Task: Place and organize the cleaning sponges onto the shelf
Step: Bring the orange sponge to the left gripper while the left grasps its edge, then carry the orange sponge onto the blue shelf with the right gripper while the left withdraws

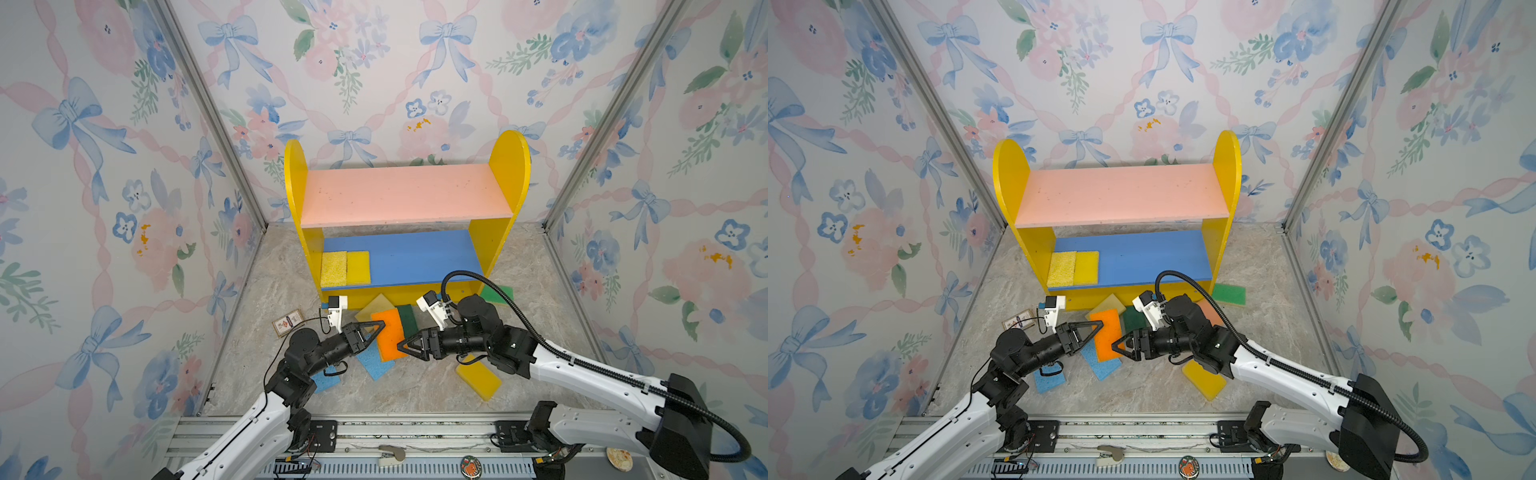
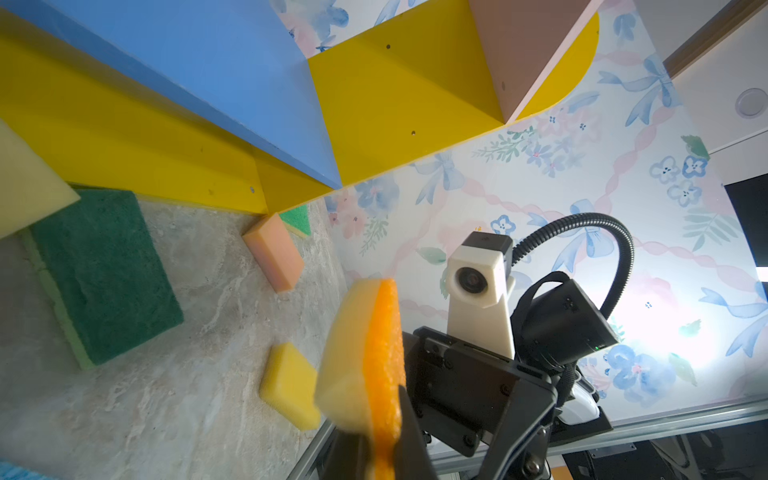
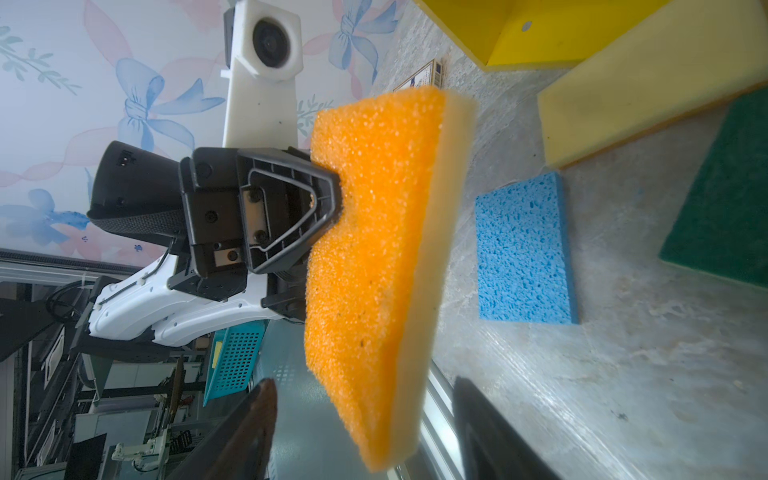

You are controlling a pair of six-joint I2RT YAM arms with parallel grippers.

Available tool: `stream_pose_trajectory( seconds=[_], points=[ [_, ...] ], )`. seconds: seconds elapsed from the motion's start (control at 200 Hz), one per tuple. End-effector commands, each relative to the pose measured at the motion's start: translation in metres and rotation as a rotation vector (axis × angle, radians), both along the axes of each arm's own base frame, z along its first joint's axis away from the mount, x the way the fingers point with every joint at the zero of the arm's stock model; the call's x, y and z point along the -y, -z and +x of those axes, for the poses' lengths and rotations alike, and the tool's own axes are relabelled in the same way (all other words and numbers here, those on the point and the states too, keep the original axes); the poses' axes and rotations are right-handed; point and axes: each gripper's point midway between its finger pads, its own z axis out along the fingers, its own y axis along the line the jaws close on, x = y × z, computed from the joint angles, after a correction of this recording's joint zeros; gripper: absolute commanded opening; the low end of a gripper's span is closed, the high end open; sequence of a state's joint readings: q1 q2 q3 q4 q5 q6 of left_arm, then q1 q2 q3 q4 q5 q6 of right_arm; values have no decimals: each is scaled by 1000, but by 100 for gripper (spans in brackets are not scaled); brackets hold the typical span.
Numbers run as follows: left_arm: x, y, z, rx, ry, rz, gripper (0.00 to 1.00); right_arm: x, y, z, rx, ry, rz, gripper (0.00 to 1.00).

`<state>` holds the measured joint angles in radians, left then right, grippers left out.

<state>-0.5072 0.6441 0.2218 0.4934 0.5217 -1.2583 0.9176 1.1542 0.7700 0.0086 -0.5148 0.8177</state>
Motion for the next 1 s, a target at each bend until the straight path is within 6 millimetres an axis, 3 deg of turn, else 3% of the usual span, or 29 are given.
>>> stream_pose_trajectory(
  seconds=[0.0,0.16,0.31,0.41,0.555,0.635,0.755,0.805,0.84,0.995],
  points=[
    [1,-20,-2,49,15,-36,10,-3,0,-5,-9,-23,26,65],
    [1,-19,-1,46,16,-35,9,1,3,-4,-7,-6,16,57],
    [1,-18,0,39,15,-37,9,2,2,-3,-3,2,14,44],
    [2,-17,0,36,17,-39,9,3,3,0,1,20,-5,28],
    [2,-16,-1,35,19,-39,11,5,3,6,13,51,-17,19],
    [2,-15,-1,32,22,-38,23,8,0,10,27,77,-21,15],
    [-1,-9,-1,22,24,-32,65,19,2,27,46,165,-70,14],
    [-4,-5,0,18,18,-21,88,24,1,36,52,206,-77,13],
    [-8,-1,1,12,5,-4,97,29,2,44,53,246,-98,13],
    [-43,27,16,-29,-177,244,98,39,-9,78,93,333,-164,13]
  ],
)
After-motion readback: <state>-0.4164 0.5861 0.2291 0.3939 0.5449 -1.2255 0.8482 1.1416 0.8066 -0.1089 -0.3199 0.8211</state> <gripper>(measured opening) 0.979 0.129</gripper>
